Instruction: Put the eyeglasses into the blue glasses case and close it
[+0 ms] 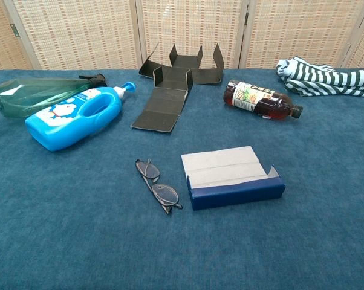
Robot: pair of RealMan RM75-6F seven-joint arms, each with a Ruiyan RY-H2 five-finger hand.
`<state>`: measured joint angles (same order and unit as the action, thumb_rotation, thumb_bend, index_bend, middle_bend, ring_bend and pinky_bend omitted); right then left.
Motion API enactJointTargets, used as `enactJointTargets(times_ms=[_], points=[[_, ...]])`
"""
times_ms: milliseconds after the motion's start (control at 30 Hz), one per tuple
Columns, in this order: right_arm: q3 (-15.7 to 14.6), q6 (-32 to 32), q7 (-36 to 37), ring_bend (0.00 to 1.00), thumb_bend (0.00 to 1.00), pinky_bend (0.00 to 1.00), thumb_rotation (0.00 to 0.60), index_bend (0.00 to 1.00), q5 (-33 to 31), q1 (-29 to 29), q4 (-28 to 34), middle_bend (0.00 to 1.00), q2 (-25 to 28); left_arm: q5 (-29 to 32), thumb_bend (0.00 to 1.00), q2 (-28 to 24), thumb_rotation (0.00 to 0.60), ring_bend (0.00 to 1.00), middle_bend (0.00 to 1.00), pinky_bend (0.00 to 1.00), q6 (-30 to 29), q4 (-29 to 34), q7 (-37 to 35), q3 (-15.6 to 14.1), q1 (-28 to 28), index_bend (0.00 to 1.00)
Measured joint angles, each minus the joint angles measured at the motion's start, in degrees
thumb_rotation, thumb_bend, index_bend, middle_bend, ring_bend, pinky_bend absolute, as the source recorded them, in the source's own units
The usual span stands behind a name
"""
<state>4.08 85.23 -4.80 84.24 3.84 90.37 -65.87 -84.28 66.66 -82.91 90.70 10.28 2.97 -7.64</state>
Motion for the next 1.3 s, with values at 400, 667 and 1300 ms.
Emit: enactJointTargets(times_ms=[400, 667, 1300], points=[[-0.04, -0.67, 0.62, 0.18, 0.04, 0.25, 0.6, 0.16, 1.45, 0.91, -0.09, 0.22, 0.07, 0.37, 0.3, 0.14, 0.6, 0.23, 0.26, 0.3, 0.23, 0.49, 0.77, 0.06, -0.26, 0.23], [-0.48, -3.88, 0.67, 0.18, 0.04, 0.25, 0.6, 0.16, 4.17, 3.72, 0.25, 0.24, 0.01, 0.45, 0.3, 0.06, 0.6, 0.23, 0.26, 0.3, 0.0, 0.64, 0.96, 0.1, -0.2, 0.23], [-1.62, -22.21, -1.36, 0.82, 0.04, 0.83, 0.6, 0.16, 13.58, 19.45, 3.15, 0.84, -1.72, 0.66, 0.3, -0.39, 0.6, 0.23, 0.26, 0.3, -0.67, 0.6, 0.5, -0.41, 0.69, 0.23]])
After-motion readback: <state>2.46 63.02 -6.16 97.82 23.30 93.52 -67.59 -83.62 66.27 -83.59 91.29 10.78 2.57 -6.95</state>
